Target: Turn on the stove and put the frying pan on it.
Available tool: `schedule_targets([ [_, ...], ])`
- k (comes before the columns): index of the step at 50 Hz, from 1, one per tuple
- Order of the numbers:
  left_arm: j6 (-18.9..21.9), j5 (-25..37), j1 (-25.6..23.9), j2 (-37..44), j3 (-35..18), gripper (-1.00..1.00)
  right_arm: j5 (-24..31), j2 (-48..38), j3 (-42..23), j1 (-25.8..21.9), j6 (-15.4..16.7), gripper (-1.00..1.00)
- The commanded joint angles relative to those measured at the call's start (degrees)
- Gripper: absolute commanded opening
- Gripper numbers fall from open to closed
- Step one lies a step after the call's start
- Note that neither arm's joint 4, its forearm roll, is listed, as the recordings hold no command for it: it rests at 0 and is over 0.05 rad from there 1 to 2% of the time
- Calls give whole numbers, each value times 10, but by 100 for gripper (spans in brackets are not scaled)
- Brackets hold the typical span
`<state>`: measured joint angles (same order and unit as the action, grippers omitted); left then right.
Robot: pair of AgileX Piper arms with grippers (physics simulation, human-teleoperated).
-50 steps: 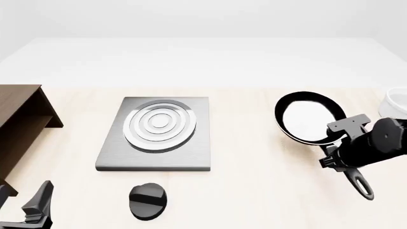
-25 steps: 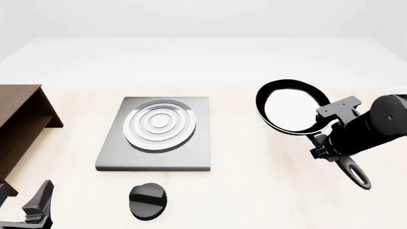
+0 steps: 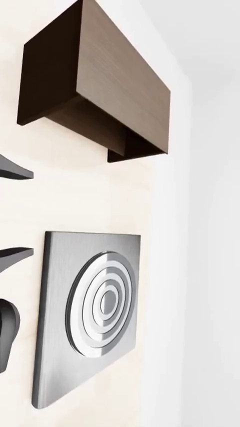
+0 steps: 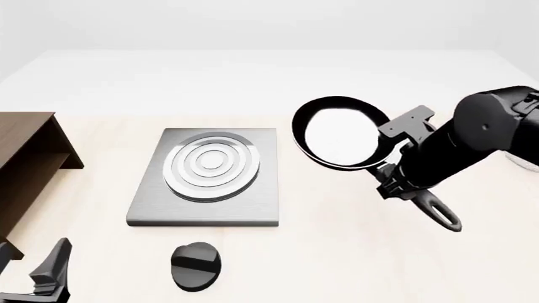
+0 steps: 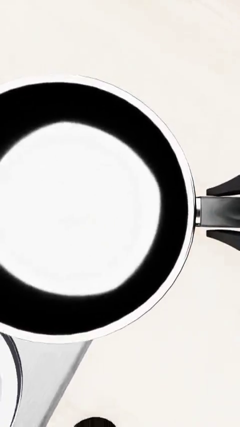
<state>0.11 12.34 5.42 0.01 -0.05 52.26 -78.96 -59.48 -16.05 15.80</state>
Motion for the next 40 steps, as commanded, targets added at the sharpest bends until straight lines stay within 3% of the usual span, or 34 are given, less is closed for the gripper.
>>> schedule_targets([
  [1, 0, -1, -1, 0, 0, 100, 34, -24, -74, -58, -18, -100],
  [40, 1, -5, -4, 0, 0, 100, 62, -185, -256, -156, -20, -100],
])
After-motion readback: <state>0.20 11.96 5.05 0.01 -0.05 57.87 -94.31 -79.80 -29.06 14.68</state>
